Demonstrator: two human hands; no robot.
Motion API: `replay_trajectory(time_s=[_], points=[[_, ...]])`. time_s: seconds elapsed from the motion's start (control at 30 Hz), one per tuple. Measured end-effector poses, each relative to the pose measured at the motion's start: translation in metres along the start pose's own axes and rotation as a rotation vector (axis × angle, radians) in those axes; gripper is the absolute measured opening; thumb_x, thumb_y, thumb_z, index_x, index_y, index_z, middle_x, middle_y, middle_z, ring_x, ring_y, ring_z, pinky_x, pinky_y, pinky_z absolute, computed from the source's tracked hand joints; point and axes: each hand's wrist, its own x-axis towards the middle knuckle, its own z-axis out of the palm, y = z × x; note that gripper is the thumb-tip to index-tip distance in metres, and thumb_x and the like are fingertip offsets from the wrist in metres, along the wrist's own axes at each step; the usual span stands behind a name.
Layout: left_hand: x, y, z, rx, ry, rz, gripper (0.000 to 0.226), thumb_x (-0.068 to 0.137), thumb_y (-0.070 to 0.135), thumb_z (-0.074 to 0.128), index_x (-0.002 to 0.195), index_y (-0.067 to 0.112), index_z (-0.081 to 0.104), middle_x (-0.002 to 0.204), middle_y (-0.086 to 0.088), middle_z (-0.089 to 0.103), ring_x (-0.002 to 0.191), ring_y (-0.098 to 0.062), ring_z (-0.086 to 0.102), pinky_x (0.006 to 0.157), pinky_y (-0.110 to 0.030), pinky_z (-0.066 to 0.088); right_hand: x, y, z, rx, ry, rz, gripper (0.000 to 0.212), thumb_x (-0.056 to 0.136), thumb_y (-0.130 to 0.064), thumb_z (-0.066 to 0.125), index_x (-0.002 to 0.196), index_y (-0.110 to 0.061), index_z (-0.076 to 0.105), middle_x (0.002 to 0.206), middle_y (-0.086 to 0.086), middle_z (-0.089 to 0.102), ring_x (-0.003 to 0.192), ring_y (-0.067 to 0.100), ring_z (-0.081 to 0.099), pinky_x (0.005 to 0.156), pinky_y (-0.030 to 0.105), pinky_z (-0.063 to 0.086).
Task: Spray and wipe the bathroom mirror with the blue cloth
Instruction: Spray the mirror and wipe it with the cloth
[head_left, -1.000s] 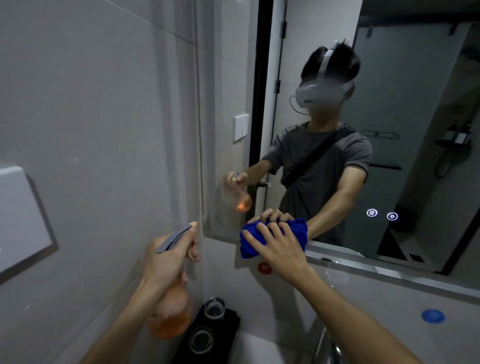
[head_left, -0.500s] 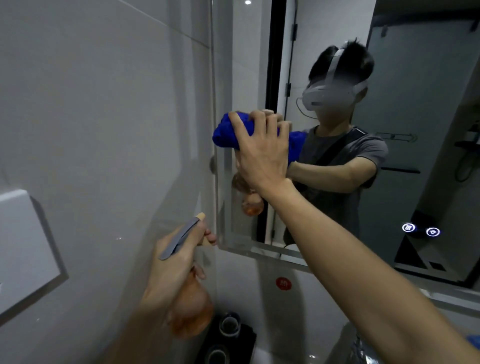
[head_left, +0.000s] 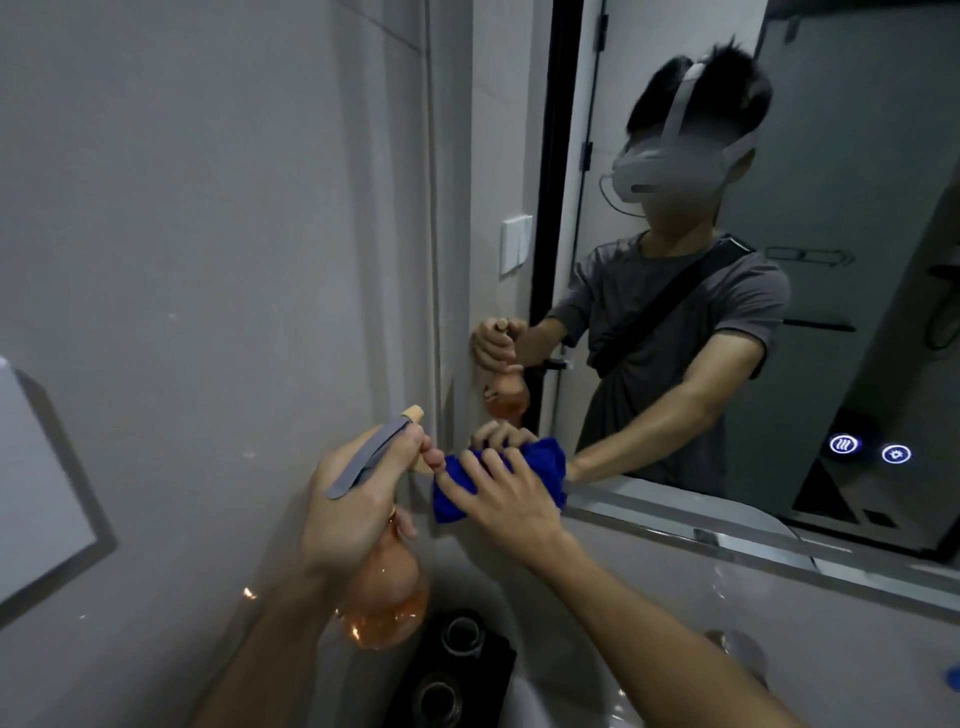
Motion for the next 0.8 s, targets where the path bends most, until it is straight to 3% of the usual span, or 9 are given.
replay_trajectory(time_s=[0.1, 0.17, 0.3, 0.43, 0.8], points=[[-0.001, 0.004, 0.003, -0.006, 0.015, -0.003, 0.016, 0.094, 0.03, 0.065, 0.105, 0.025, 0.076, 0.087, -0.012, 0.075, 0.08, -0.023, 0.072, 0.042, -0.03, 0.047, 0.012, 0.015, -0.017, -0.008, 0.124, -0.012, 0.058, 0.076, -0.023, 0.073, 0.131, -0.019, 0.054, 0.123, 0.013, 0.056, 0.1, 0.032, 0.052, 0.081, 0.045, 0.047], [0.0, 0.008, 0.005, -0.021, 0.048, -0.014, 0.018, 0.093, 0.029, 0.065, 0.102, 0.019, 0.076, 0.086, -0.014, 0.075, 0.077, -0.022, 0.071, 0.041, -0.029, 0.047, 0.034, 0.036, -0.041, -0.018, 0.26, 0.086, 0.048, 0.083, -0.022, 0.063, 0.131, -0.02, 0.056, 0.121, 0.014, 0.059, 0.099, 0.034, 0.054, 0.081, 0.047, 0.046], [-0.001, 0.011, 0.01, -0.008, 0.071, 0.001, 0.026, 0.095, 0.028, 0.063, 0.094, 0.004, 0.074, 0.084, -0.019, 0.073, 0.073, -0.021, 0.069, 0.039, -0.027, 0.046, 0.087, 0.088, -0.102, -0.051, 0.361, 0.289, 0.055, 0.084, -0.02, 0.051, 0.139, -0.019, 0.049, 0.125, 0.018, 0.056, 0.107, 0.039, 0.051, 0.089, 0.051, 0.036], [-0.001, 0.014, 0.014, -0.004, 0.086, -0.014, 0.032, 0.094, 0.033, 0.065, 0.076, 0.008, 0.074, 0.083, -0.019, 0.074, 0.07, -0.025, 0.067, 0.042, -0.031, 0.046, 0.097, 0.102, -0.12, -0.029, 0.391, 0.396, 0.059, 0.081, -0.015, 0.053, 0.14, -0.02, 0.049, 0.126, 0.017, 0.056, 0.104, 0.037, 0.052, 0.085, 0.049, 0.036], [-0.013, -0.004, 0.023, -0.091, 0.054, -0.113, 0.024, 0.091, 0.037, 0.067, 0.08, 0.017, 0.075, 0.085, -0.016, 0.075, 0.085, -0.025, 0.075, 0.039, -0.028, 0.047, -0.005, 0.036, -0.045, 0.054, -0.027, -0.01, 0.059, 0.081, -0.023, 0.067, 0.136, -0.024, 0.047, 0.131, 0.012, 0.051, 0.108, 0.032, 0.051, 0.091, 0.046, 0.041]])
